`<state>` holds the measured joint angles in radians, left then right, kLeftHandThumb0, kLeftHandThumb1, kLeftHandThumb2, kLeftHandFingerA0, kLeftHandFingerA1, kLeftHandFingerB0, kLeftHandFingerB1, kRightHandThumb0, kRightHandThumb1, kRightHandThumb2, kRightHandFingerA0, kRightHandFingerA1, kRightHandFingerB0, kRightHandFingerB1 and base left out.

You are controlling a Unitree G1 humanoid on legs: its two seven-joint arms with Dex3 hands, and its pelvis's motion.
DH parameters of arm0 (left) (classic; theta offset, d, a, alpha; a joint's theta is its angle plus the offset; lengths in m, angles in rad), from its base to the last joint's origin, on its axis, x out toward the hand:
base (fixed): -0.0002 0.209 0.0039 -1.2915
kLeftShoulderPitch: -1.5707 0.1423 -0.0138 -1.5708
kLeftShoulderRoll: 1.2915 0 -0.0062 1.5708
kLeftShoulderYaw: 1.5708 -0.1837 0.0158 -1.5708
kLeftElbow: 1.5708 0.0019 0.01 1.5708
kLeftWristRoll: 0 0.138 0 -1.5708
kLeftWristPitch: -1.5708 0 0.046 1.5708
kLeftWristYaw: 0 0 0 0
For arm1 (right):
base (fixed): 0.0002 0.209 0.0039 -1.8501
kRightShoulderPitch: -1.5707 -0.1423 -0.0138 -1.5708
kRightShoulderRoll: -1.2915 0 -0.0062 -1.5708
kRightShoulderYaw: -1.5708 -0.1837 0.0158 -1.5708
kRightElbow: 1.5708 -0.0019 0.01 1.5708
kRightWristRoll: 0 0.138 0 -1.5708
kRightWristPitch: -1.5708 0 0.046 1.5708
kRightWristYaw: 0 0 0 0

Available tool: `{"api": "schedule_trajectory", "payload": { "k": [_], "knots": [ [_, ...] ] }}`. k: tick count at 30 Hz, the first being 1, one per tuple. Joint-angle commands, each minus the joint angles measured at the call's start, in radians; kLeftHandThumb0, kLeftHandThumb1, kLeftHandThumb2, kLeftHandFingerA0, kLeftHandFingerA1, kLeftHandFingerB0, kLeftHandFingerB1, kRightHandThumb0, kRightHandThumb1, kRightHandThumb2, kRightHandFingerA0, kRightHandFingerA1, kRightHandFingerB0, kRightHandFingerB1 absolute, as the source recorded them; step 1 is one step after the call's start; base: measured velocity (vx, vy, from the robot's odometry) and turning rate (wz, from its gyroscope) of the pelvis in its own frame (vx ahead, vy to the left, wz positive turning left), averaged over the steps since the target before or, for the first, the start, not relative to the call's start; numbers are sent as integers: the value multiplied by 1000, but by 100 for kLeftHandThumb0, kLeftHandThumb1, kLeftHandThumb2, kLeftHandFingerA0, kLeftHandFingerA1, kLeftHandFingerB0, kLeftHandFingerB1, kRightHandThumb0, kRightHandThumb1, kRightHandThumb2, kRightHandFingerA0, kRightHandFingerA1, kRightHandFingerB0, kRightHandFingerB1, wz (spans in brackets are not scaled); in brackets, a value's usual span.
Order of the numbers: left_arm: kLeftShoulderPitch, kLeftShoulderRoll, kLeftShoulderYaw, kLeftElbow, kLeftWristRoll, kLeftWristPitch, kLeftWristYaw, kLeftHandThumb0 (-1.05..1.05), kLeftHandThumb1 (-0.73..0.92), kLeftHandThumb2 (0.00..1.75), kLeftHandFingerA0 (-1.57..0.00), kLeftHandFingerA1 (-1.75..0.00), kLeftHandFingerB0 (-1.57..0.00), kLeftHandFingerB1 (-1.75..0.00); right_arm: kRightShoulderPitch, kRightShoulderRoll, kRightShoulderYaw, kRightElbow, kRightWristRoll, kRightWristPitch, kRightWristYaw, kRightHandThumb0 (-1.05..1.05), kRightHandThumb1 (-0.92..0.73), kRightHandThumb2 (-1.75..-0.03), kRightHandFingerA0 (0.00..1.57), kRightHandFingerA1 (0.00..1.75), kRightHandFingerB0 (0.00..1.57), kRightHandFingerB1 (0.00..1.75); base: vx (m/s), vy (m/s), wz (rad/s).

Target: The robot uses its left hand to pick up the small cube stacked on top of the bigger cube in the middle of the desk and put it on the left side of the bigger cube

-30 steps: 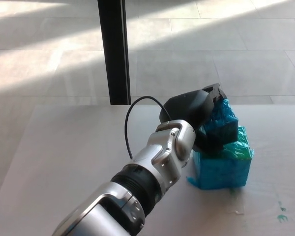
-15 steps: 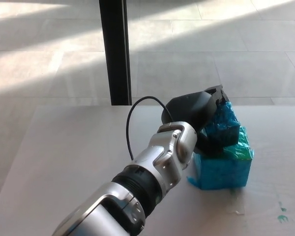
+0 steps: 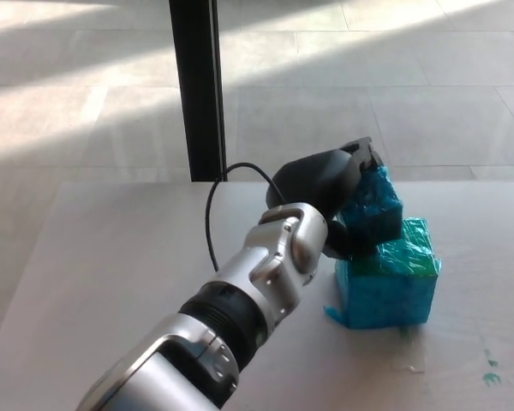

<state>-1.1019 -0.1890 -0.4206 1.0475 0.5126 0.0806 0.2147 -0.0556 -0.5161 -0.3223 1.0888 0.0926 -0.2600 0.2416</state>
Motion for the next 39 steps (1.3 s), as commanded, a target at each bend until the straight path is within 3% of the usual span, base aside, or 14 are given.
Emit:
{"api": "schedule_trajectory", "payload": {
  "k": [1, 2, 3, 6, 7, 12, 20, 25, 26, 29, 30, 33, 37, 39],
  "knots": [
    [-32, 37, 65, -28, -41, 4, 6, -22, 70, 74, -74, -175, -58, -165, 8, -15, -7, -18, 11, 32, -12, -47, -83, -65, 51, 75, 61, 47, 0, 0, 0],
    [-33, 36, 69, -29, -41, 5, 4, -22, 70, 74, -74, -175, -58, -165, 9, -16, -7, -19, 11, 33, -12, -47, -83, -65, 51, 75, 61, 47, 0, 0, 0],
    [-38, 41, 79, -35, -45, 4, -2, -20, 69, 71, -88, -169, -67, -128, 10, -16, -6, -17, 9, 26, -10, -47, -83, -65, 51, 75, 60, 48, 0, 0, 0],
    [-52, 65, 100, -42, -50, -10, -15, -20, 70, 85, -99, -169, -71, -141, 13, -18, -5, -15, 6, 13, -5, -49, -82, -65, 51, 77, 60, 49, 0, 0, 0],
    [-52, 73, 101, -55, -46, 4, -22, -17, 64, 91, -80, -173, -72, -148, 13, -17, -6, -16, 8, 18, -5, -49, -81, -64, 52, 79, 61, 48, 0, 0, 0],
    [-34, 99, 105, -76, -42, -2, -32, -14, 59, 103, -81, -173, -75, -146, 8, -20, -1, -3, 0, 20, -13, -49, -81, -64, 53, 79, 61, 48, 0, 0, 0],
    [7, 163, 48, -122, -11, 35, -181, -17, 60, 87, -95, -173, -69, -146, -3, -27, -2, -1, 2, 30, -5, -49, -80, -64, 52, 71, 59, 45, 0, 0, 0],
    [74, 234, -88, -138, 73, -6, -206, -17, 63, 78, -84, -167, -70, -140, -10, -32, -6, 12, 2, 29, -5, -50, -80, -63, 53, 75, 58, 44, 0, 0, 0],
    [89, 251, -109, -144, 80, -14, -214, -26, 67, 68, -74, -154, -72, -113, -8, -32, -8, 1, 4, 33, -7, -49, -80, -64, 52, 74, 57, 45, 0, 0, 0],
    [121, 282, -150, -176, 99, -18, -216, -25, 64, 69, -97, -173, -65, -143, -5, -30, -8, -21, 4, 47, -13, -50, -80, -64, 52, 74, 58, 45, 0, 0, 0],
    [147, 286, -147, -198, 86, -6, -231, -23, 64, 72, -78, -174, -72, -150, -10, -31, -6, -8, 0, 43, -14, -49, -79, -63, 54, 75, 58, 45, 0, 0, 0],
    [188, 290, -150, -241, 81, -2, -225, -21, 61, 74, -79, -175, -72, -153, -18, -36, -6, 17, 0, 35, -1, -49, -80, -64, 53, 71, 57, 44, 0, 0, 0],
    [234, 303, -211, -267, 131, -20, -220, -30, 69, 73, -80, -162, -80, -100, -24, -26, -6, 3, 2, 49, -13, -51, -79, -64, 54, 74, 57, 45, 0, 0, 0],
    [247, 302, -230, -271, 144, -19, -216, -28, 66, 77, -80, -166, -77, -112, -25, -29, -6, 15, 1, 42, -11, -49, -80, -64, 53, 69, 56, 44, 0, 0, 0]
  ]
}}
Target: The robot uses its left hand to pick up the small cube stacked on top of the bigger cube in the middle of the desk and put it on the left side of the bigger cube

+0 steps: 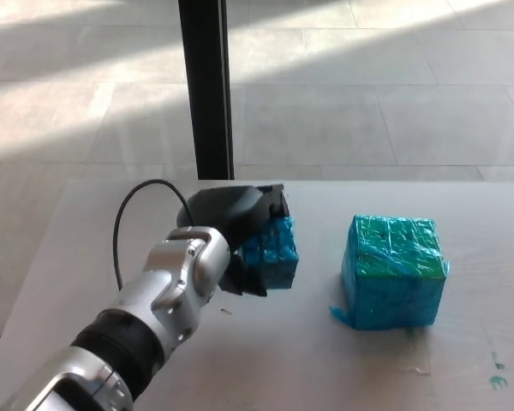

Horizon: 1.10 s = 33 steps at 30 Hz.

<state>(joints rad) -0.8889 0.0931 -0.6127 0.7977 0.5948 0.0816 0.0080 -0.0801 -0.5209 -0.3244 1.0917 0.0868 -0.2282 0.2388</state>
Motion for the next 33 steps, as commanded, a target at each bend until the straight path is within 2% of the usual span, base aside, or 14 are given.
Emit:
{"api": "schedule_trajectory", "payload": {
  "k": [1, 9, 13, 15, 20, 21, 22, 23, 25, 27, 28, 31, 32, 33],
  "knots": [
    [44, 18, -51, -21, 74, -21, -1, -25, 64, 82, -81, -172, -74, -128, 3, -24, -4, 9, 6, 7, -8, -50, -79, -64, 52, 71, 56, 44, 0, 0, 0],
    [105, -20, -69, -29, 81, -12, 5, -28, 68, 70, -77, -166, -73, -125, 1, -22, -6, 0, 9, 8, -6, -49, -79, -64, 52, 75, 56, 45, 0, 0, 0],
    [135, -54, -79, -12, 90, 2, 25, -26, 60, 82, -85, -169, -80, -107, -6, -24, -7, 19, 8, 8, -9, -49, -78, -63, 55, 74, 59, 44, 0, 0, 0],
    [133, -53, -88, -3, 100, 5, 24, -22, 61, 86, -81, -174, -73, -131, -3, -24, -5, 7, 7, 11, -11, -49, -78, -63, 54, 76, 58, 45, 0, 0, 0],
    [128, -52, -76, 21, 93, -4, 31, -21, 61, 91, -80, -167, -78, -109, 3, -22, -6, 6, 9, 7, -6, -48, -78, -63, 53, 75, 57, 44, 0, 0, 0],
    [116, -48, -81, 16, 97, 13, -4, -34, 68, 70, -71, -130, -74, -87, -2, -22, -5, 11, 7, 8, -7, -48, -78, -63, 54, 73, 56, 43, 0, 0, 0],
    [102, -45, -91, 7, 103, 42, -61, -35, 77, 70, -58, -101, -33, -50, -6, -21, -3, 15, 6, 9, -10, -48, -78, -63, 56, 75, 58, 44, 0, 0, 0],
    [88, -42, -104, -6, 110, 78, -126, -35, 77, 70, -58, -101, -33, -50, -6, -20, -3, 16, 5, 11, -12, -48, -78, -63, 56, 75, 58, 44, 0, 0, 0],
    [76, -39, -113, -18, 113, 111, -182, -53, 68, 63, -21, -57, -8, -23, -7, -20, -5, 24, 6, 5, -14, -48, -77, -63, 58, 80, 60, 43, 0, 0, 0],
    [66, -43, -118, -25, 116, 146, -217, -53, 68, 63, -21, -57, -8, -23, -10, -20, -6, 30, 7, 3, -16, -48, -77, -63, 58, 80, 60, 43, 0, 0, 0],
    [37, -45, -117, -24, 104, 183, -299, -82, 50, 88, -1, -29, 0, -7, -4, -19, -7, 16, 7, 2, -18, -48, -76, -63, 60, 82, 61, 44, 0, 0, 0],
    [26, -47, -93, -24, 71, 203, -347, -95, 54, 91, 0, -9, 0, 0, -4, -23, -6, 24, 5, 0, -15, -49, -77, -63, 59, 80, 60, 43, 0, 0, 0],
    [20, -46, -85, -20, 62, 204, -362, -90, 60, 59, 0, 0, 0, 0, -4, -22, -6, 20, 5, 3, -17, -49, -76, -63, 59, 82, 61, 43, 0, 0, 0],
    [13, -46, -84, -17, 59, 214, -380, -94, 63, 60, 0, 0, 0, 0, -4, -21, -7, 19, 6, 1, -18, -49, -75, -63, 59, 85, 61, 44, 0, 0, 0]
  ]
}}
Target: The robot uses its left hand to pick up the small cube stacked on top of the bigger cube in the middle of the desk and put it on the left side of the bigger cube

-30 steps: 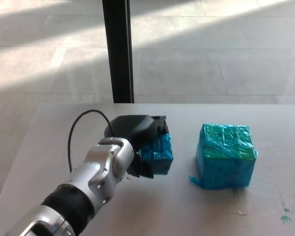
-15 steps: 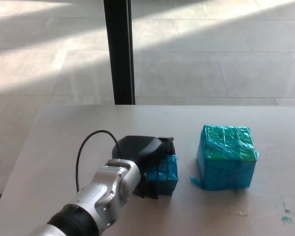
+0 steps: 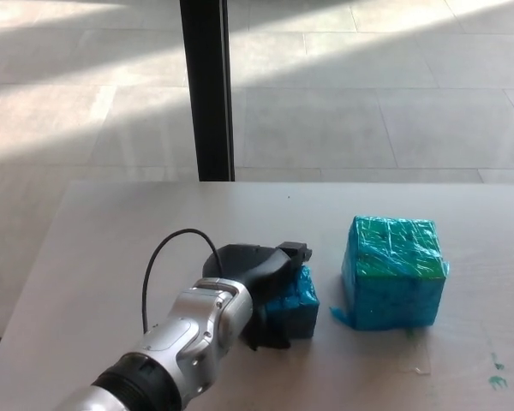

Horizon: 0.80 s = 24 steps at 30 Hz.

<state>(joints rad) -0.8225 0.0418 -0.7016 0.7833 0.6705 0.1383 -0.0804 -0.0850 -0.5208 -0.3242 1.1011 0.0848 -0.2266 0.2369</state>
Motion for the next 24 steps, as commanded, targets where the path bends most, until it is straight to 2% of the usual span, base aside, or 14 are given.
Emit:
{"api": "schedule_trajectory", "payload": {
  "k": [1, 10, 16, 17, 24],
  "knots": [
    [-65, 8, 12, 3, -23, 162, -307, -101, 65, 61, 0, 0, 0, 0, -9, -22, -7, 15, 8, 12, -16, -48, -75, -63, 59, 83, 61, 43, 0, 0, 0],
    [-72, 27, 60, -25, -54, 156, -326, -105, 72, 64, 0, 0, 0, 0, 8, -16, -12, 6, 14, -10, -10, -49, -74, -62, 60, 84, 61, 44, 0, 0, 0],
    [-111, 103, 108, -111, -61, 161, -415, -105, 72, 64, 0, 0, 0, 0, 16, -16, -19, -11, 22, 3, -7, -51, -73, -62, 58, 90, 61, 46, 0, 0, 0],
    [-119, 114, 123, -115, -70, 161, -423, -105, 71, 63, 0, 0, 0, 0, 17, -19, -12, -5, 11, -2, -16, -49, -73, -62, 58, 83, 61, 44, 0, 0, 0],
    [-91, 263, 267, -282, -119, 173, -458, -105, 71, 62, 0, 0, 0, 0, 18, -25, -13, -2, 13, 4, -6, -51, -72, -62, 58, 82, 61, 43, 0, 0, 0]
  ]
}}
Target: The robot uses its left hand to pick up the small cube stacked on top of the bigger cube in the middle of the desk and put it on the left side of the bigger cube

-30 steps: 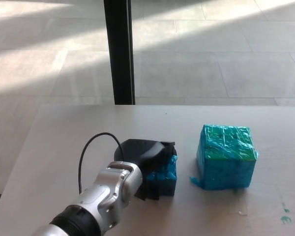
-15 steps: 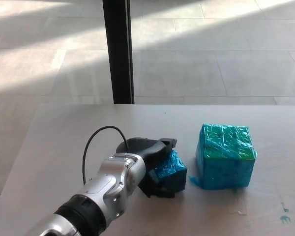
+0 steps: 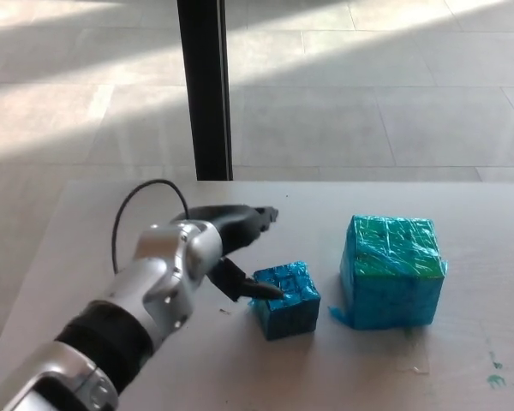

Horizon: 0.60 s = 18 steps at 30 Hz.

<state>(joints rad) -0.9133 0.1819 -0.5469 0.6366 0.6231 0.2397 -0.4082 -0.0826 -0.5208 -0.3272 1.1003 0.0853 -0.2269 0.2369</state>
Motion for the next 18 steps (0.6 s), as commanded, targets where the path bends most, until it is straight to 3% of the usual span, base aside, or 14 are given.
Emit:
{"api": "schedule_trajectory", "payload": {
  "k": [1, 10, 11, 12, 13, 14, 15, 18],
  "knots": [
    [5, 124, 116, -148, -69, 76, -137, -105, 71, 62, 0, 0, 0, 0, 16, -25, -10, -2, 12, 5, -6, -51, -72, -62, 58, 82, 61, 43, 0, 0, 0],
    [126, 305, 343, -235, -158, 43, -113, -105, 73, 63, 0, 0, 0, 0, 26, -25, -12, 6, 11, 0, -7, -51, -72, -62, 56, 85, 59, 43, 0, 0, 0],
    [155, 339, 402, -172, -184, 11, -69, -104, 55, 96, 0, 0, 0, 0, 23, -26, -10, 8, 9, 3, -11, -52, -72, -62, 59, 85, 61, 43, 0, 0, 0],
    [164, 355, 427, -124, -192, -14, -42, -105, 75, 63, 0, 0, 0, 0, 26, -28, -11, 6, 9, 4, -7, -52, -72, -61, 58, 81, 60, 43, 0, 0, 0],
    [188, 367, 462, -130, -203, -9, -25, -104, 56, 101, 0, 0, 0, 0, 27, -28, -11, 4, 10, 5, -5, -53, -72, -62, 59, 84, 60, 43, 0, 0, 0],
    [226, 373, 517, -148, -224, -10, 6, -102, 72, 63, 0, 0, 0, 0, 28, -29, -15, 8, 14, 1, -2, -53, -72, -62, 59, 85, 62, 44, 0, 0, 0],
    [253, 384, 556, -138, -241, -35, 34, -100, 55, 103, 0, -9, 0, 0, 33, -29, -16, -1, 15, 2, -1, -52, -72, -62, 59, 84, 60, 44, 0, 0, 0],
    [330, 426, 673, -85, -300, -71, 53, -98, 53, 102, 0, -10, 0, 0, 33, -26, -20, -8, 20, 7, -1, -52, -72, -62, 58, 84, 61, 44, 0, 0, 0]
  ]
}}
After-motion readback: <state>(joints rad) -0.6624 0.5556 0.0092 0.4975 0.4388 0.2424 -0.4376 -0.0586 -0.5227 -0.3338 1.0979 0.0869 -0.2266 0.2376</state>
